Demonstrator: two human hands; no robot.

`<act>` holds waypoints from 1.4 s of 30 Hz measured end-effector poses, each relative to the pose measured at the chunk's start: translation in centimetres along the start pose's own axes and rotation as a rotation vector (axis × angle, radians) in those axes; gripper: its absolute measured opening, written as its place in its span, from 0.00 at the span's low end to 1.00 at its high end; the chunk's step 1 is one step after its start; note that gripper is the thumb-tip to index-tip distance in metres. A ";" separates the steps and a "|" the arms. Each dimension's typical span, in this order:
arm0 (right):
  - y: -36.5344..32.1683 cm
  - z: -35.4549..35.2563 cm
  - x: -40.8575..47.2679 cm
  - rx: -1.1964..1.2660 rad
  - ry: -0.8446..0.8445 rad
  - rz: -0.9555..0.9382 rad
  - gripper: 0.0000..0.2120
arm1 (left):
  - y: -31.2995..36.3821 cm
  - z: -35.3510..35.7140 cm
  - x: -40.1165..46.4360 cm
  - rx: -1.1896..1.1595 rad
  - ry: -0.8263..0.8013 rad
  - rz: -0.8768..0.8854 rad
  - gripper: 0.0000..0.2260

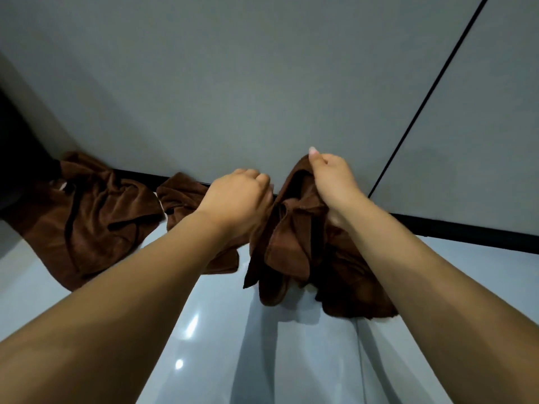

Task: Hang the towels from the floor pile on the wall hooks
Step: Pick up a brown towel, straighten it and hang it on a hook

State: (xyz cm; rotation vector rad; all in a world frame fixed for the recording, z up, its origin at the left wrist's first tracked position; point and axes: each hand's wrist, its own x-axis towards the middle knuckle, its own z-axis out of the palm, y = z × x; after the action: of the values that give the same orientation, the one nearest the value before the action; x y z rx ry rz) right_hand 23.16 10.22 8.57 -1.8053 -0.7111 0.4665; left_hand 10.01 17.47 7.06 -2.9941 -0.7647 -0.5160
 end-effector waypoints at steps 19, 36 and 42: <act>-9.1 -5.5 -2.1 0.396 -0.013 -0.192 0.18 | 2.5 -2.9 0.8 -0.231 0.212 0.004 0.30; -5.8 -7.2 -1.2 -0.568 -0.280 -0.254 0.11 | -1.3 -2.0 0.4 -0.424 0.315 -0.516 0.06; -4.0 -7.8 0.0 -0.642 -0.032 -0.253 0.10 | -2.4 -2.2 0.5 -0.486 0.380 -0.754 0.06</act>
State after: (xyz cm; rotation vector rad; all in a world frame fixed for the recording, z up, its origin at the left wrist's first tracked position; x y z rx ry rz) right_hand 27.05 5.64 14.94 -2.2552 -1.1901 0.0935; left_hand 8.56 19.62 9.15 -2.7035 -1.9431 -1.4086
